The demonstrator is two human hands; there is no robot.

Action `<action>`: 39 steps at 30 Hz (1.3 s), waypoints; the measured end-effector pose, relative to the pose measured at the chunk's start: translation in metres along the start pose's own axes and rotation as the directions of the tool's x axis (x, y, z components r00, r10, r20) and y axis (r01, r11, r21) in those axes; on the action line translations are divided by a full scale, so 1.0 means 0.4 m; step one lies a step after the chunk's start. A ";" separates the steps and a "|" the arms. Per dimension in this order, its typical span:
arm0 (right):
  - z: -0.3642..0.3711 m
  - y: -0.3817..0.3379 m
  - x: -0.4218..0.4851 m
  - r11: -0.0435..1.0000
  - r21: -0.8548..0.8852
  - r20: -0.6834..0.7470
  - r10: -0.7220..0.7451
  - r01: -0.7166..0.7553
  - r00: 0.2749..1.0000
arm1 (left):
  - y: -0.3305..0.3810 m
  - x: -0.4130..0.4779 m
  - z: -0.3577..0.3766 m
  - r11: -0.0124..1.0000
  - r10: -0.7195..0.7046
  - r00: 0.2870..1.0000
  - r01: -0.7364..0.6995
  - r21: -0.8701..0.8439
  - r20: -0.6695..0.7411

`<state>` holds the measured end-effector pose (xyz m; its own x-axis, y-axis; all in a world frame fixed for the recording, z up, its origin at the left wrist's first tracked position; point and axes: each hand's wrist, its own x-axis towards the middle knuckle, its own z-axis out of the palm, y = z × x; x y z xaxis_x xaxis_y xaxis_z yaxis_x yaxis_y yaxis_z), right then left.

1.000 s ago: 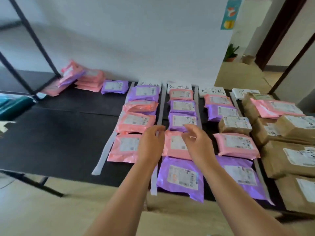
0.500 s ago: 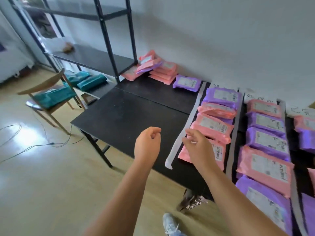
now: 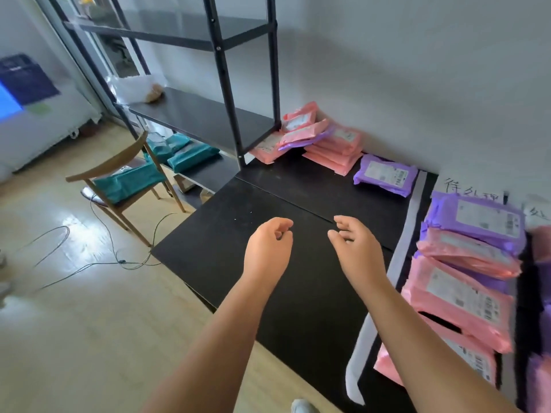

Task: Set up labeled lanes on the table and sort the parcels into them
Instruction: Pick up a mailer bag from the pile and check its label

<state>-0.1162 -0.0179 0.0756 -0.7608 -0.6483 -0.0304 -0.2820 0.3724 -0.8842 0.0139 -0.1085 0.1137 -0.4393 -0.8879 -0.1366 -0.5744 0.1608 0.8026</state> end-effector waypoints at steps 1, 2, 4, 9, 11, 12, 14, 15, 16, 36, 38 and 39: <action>0.013 -0.010 0.027 1.000 -0.005 -0.001 0.000 0.000 1.000 | -0.001 0.029 -0.007 1.000 -0.008 1.000 0.008 -0.004 0.003; 0.025 -0.020 0.048 1.000 -0.009 -0.001 0.002 -0.002 1.000 | -0.005 0.054 -0.012 1.000 -0.021 1.000 0.021 -0.009 0.011; 0.048 -0.036 0.086 1.000 -0.015 -0.005 0.003 -0.003 1.000 | -0.011 0.108 -0.016 0.999 -0.040 0.999 0.040 -0.017 0.032; 0.099 -0.065 0.198 0.999 -0.041 -0.066 0.006 -0.008 0.998 | -0.012 0.279 -0.017 1.000 0.007 0.996 -0.004 -0.030 0.092; 0.128 -0.080 0.249 0.998 -0.055 -0.114 0.013 -0.019 0.993 | -0.011 0.359 -0.023 0.999 0.047 0.990 -0.045 -0.020 0.136; 0.147 -0.091 0.278 0.998 -0.056 -0.144 0.019 -0.027 0.989 | -0.011 0.403 -0.030 0.997 0.073 0.985 -0.072 -0.015 0.157; 0.190 -0.115 0.332 0.997 -0.057 -0.202 0.044 -0.056 0.978 | -0.013 0.495 -0.052 0.992 0.124 0.972 -0.126 0.001 0.200; 0.215 -0.128 0.357 0.995 -0.064 -0.223 0.059 -0.075 0.973 | -0.014 0.543 -0.066 0.988 0.147 0.964 -0.154 0.013 0.222; 0.241 -0.140 0.378 0.993 -0.075 -0.235 0.074 -0.094 0.969 | -0.017 0.589 -0.080 0.983 0.169 0.955 -0.181 0.028 0.243; 0.382 -0.173 0.989 0.784 -0.580 -0.290 0.057 -0.222 0.955 | 0.000 1.105 0.001 0.952 0.234 0.884 -0.293 0.090 0.404; 0.388 -0.151 1.061 0.734 -0.641 -0.268 0.057 -0.223 0.962 | -0.007 1.133 0.025 0.951 0.219 0.889 -0.286 0.113 0.402; 0.389 -0.142 1.095 0.705 -0.672 -0.255 0.068 -0.228 0.964 | -0.011 1.147 0.038 0.952 0.211 0.891 -0.281 0.123 0.402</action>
<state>-0.3426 -0.4264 0.0400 -0.9022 -0.4303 0.0296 -0.4183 0.8562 -0.3031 -0.1955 -0.5100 0.0389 -0.7904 -0.5836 -0.1863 -0.5086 0.4556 0.7306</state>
